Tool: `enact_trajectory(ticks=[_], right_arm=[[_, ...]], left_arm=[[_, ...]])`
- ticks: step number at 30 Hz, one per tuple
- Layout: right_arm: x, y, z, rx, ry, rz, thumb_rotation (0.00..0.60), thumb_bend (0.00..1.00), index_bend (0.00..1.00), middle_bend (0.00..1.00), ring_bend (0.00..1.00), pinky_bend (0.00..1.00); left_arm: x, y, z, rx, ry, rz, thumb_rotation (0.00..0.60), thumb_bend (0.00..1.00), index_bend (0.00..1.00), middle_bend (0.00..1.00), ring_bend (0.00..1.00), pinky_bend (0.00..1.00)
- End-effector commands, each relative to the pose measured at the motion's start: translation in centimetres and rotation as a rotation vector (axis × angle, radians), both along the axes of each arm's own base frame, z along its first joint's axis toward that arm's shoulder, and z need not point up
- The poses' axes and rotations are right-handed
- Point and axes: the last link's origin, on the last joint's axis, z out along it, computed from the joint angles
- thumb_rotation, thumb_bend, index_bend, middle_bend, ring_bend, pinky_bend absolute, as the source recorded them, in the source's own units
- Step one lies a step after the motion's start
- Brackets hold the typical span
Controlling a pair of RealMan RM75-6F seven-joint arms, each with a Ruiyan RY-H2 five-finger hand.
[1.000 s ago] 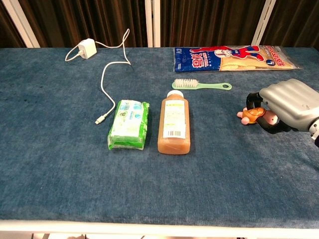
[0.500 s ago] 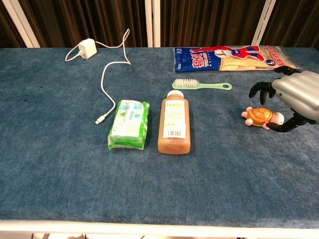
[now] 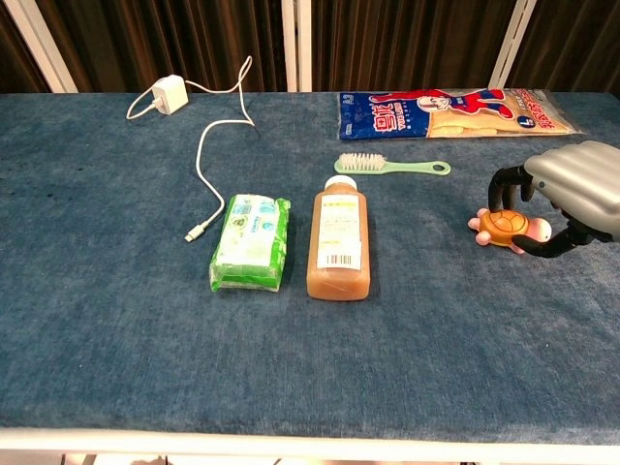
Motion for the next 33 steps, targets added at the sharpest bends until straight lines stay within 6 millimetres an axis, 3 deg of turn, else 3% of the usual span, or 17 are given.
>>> enact_trajectory(ticks=[1, 9, 14, 17, 21, 23, 26, 28, 30, 33], right_arm=[[0.1, -0.1, -0.5, 0.015, 0.013, -0.003, 0.600, 0.28, 0.48, 0.43, 0.41, 0.52], [0.2, -0.2, -1.4, -0.001, 0.020, -0.001, 0.600, 0.34, 0.78, 0.64, 0.62, 0.73], [0.2, -0.3, -1.8, -0.030, 0.015, 0.002, 0.600, 0.47, 0.98, 0.82, 0.79, 0.90], [0.0, -0.3, -1.9, -0.038, 0.013, 0.004, 0.600, 0.52, 1.00, 0.86, 0.83, 0.95], [-0.1, -0.3, -1.8, -0.048, 0.004, 0.004, 0.600, 0.52, 1.00, 0.87, 0.84, 0.96], [-0.1, -0.1, -1.6, -0.034, -0.001, 0.007, 0.600, 0.46, 0.97, 0.84, 0.82, 0.94], [-0.2, 0.1, -0.9, 0.008, -0.011, -0.008, 0.600, 0.29, 0.71, 0.64, 0.59, 0.64], [0.0, 0.2, 0.0, 0.003, -0.020, -0.005, 0.600, 0.21, 0.51, 0.50, 0.44, 0.51], [0.3, 0.2, 0.8, 0.002, -0.052, -0.009, 0.600, 0.14, 0.37, 0.40, 0.34, 0.45], [0.6, 0.1, 1.9, -0.016, -0.080, -0.014, 0.600, 0.12, 0.32, 0.35, 0.30, 0.43]], left_arm=[[-0.1, 0.0, 0.0, -0.001, -0.003, 0.003, 0.600, 0.13, 0.06, 0.02, 0.00, 0.03], [-0.3, -0.1, -0.1, -0.003, -0.007, 0.007, 0.600, 0.13, 0.06, 0.02, 0.00, 0.04], [-0.4, -0.1, -0.1, 0.000, -0.009, 0.009, 0.600, 0.13, 0.06, 0.02, 0.00, 0.04], [-0.5, -0.1, -0.1, 0.001, -0.009, 0.009, 0.600, 0.13, 0.06, 0.02, 0.00, 0.04], [-0.4, -0.1, 0.0, 0.004, -0.011, 0.008, 0.600, 0.13, 0.06, 0.02, 0.00, 0.04], [-0.4, -0.1, 0.0, 0.004, -0.011, 0.007, 0.600, 0.13, 0.06, 0.02, 0.00, 0.04], [-0.4, -0.1, 0.0, 0.004, -0.010, 0.004, 0.600, 0.13, 0.06, 0.02, 0.00, 0.04], [-0.3, -0.1, 0.0, 0.004, -0.010, 0.004, 0.600, 0.13, 0.06, 0.02, 0.00, 0.04], [-0.3, -0.1, 0.0, 0.003, -0.009, 0.003, 0.600, 0.13, 0.06, 0.02, 0.00, 0.04], [-0.2, -0.1, -0.1, 0.001, -0.008, 0.002, 0.600, 0.13, 0.06, 0.02, 0.00, 0.04]])
